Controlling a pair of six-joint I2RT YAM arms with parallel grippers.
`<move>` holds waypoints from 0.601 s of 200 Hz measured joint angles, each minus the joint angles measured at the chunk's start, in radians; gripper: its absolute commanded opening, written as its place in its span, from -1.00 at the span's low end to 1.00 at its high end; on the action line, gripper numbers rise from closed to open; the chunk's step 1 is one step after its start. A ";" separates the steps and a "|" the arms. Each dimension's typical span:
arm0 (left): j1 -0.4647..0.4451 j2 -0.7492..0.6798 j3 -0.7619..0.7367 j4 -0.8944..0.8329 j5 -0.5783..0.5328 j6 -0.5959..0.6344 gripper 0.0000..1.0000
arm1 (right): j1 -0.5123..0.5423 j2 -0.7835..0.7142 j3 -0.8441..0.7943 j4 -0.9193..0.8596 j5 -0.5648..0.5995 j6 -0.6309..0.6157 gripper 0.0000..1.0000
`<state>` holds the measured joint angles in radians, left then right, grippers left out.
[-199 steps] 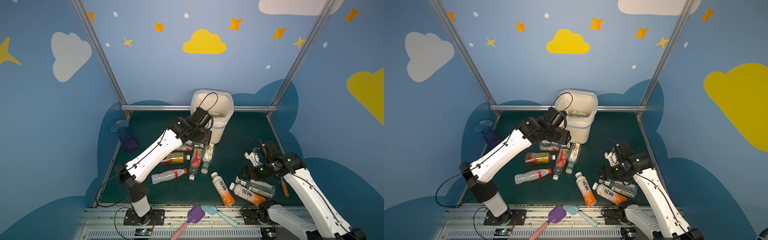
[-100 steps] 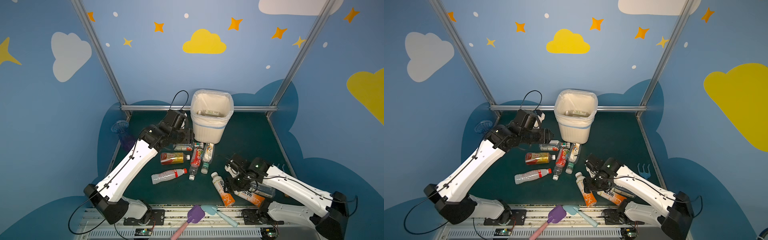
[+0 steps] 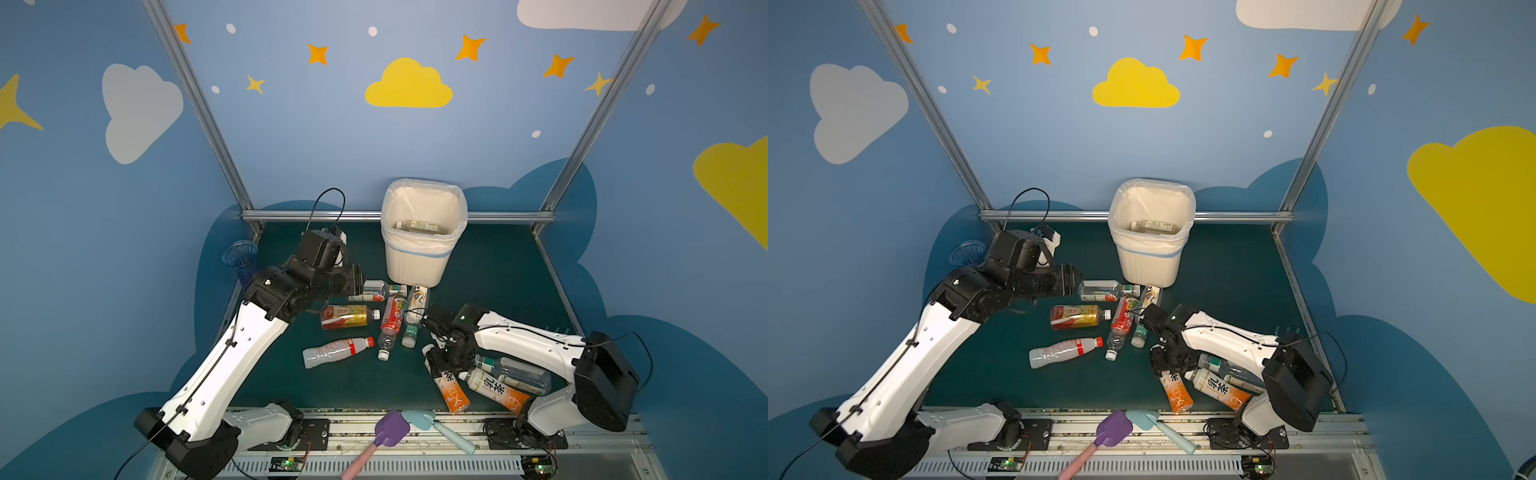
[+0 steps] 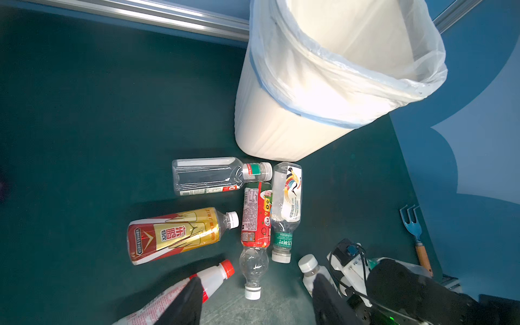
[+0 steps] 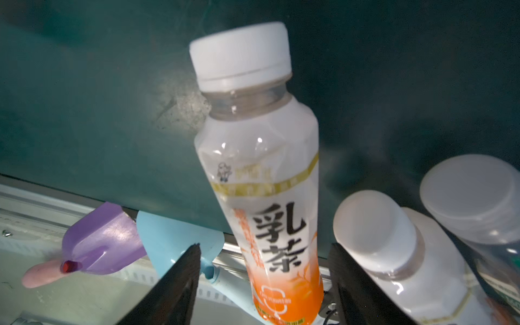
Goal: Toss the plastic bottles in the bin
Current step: 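Close the right gripper on a milk-tea bottle while the left gripper lowers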
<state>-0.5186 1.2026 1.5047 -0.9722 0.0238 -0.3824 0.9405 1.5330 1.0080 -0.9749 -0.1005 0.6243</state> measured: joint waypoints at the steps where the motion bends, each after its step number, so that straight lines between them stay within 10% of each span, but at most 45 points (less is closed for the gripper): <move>1: 0.001 -0.002 0.000 0.000 -0.001 0.000 0.27 | 0.000 0.005 0.002 0.000 0.002 -0.001 0.46; 54: 0.041 -0.060 -0.051 -0.030 -0.018 0.000 0.27 | 0.000 0.124 0.050 0.005 0.026 -0.019 0.44; 120: 0.072 -0.104 -0.114 -0.050 -0.026 -0.005 0.27 | -0.002 0.161 0.060 0.006 0.018 -0.033 -0.29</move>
<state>-0.4465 1.0985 1.3907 -1.0218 -0.0021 -0.3874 0.9382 1.6936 1.0679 -0.9684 -0.0826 0.5911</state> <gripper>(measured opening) 0.635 0.372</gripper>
